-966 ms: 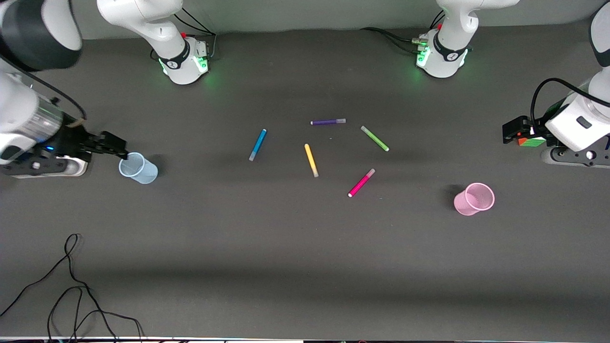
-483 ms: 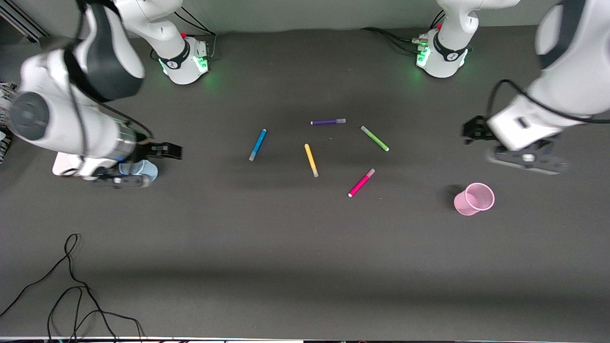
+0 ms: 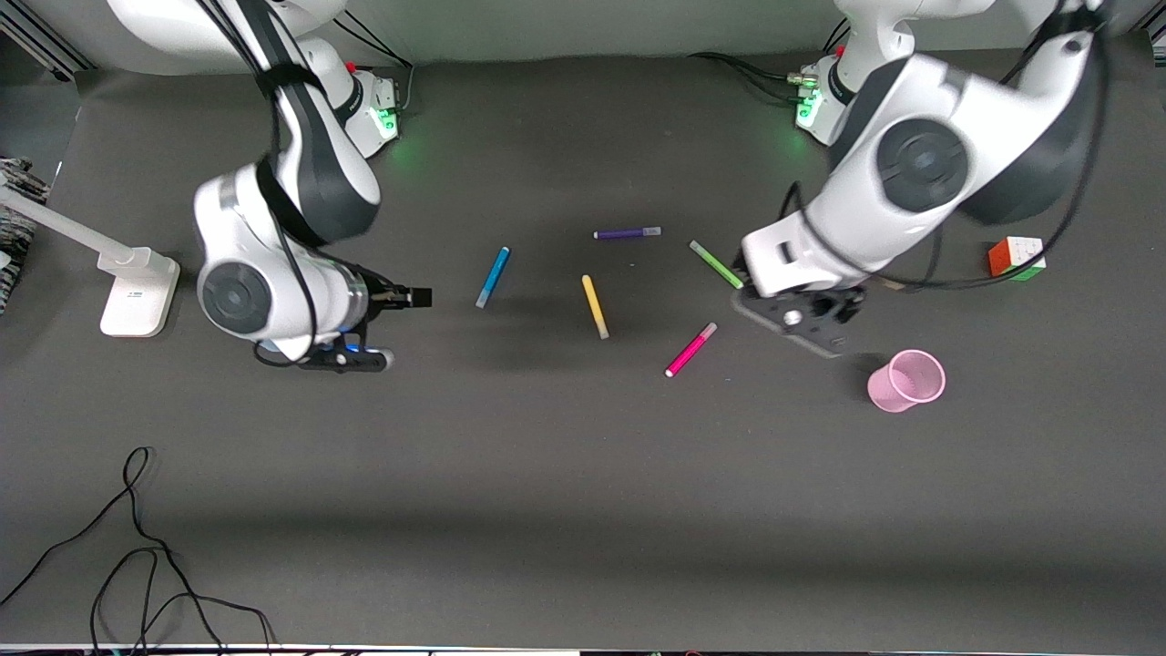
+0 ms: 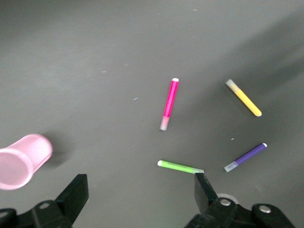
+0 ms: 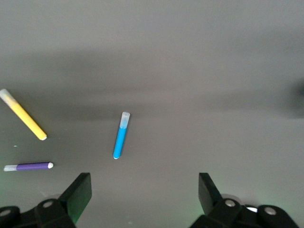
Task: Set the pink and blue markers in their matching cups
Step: 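Move the right gripper to the blue marker while the left gripper reaches the pink marker, then lower both grippers over the blue and pink markers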
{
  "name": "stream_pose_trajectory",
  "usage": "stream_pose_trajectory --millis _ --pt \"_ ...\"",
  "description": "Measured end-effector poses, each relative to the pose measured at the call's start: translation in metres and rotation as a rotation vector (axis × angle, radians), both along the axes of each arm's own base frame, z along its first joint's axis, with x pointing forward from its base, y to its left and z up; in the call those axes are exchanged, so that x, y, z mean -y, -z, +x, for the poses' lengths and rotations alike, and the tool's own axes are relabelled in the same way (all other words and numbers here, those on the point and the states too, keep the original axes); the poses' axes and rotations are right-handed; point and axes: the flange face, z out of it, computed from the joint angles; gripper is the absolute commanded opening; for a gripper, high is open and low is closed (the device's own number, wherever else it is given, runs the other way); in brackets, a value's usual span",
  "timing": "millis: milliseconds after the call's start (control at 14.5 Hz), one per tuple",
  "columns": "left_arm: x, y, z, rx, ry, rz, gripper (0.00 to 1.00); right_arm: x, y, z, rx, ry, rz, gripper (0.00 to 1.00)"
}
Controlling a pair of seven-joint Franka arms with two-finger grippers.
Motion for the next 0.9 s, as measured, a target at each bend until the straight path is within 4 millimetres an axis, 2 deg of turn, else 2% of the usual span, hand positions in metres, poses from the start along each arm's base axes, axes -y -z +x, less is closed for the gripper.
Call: stream_pose_trajectory --millis 138,276,414,621,897 --pt "0.014 0.027 0.001 -0.031 0.033 -0.003 0.99 -0.004 0.041 -0.006 -0.031 0.031 0.016 1.0" --pt "0.02 0.054 0.005 -0.042 0.053 0.005 0.99 -0.006 0.081 -0.018 -0.036 0.08 0.04 1.0" --pt "0.023 0.086 0.005 -0.025 0.065 0.006 0.99 -0.011 0.113 -0.031 -0.052 0.121 0.057 1.0" --pt "0.024 0.138 -0.008 0.013 0.09 0.007 0.99 -0.022 0.146 -0.045 -0.088 0.163 0.073 1.0" --pt "0.027 0.2 -0.038 0.044 0.142 0.007 0.98 -0.038 0.187 -0.063 -0.108 0.236 0.026 1.0"
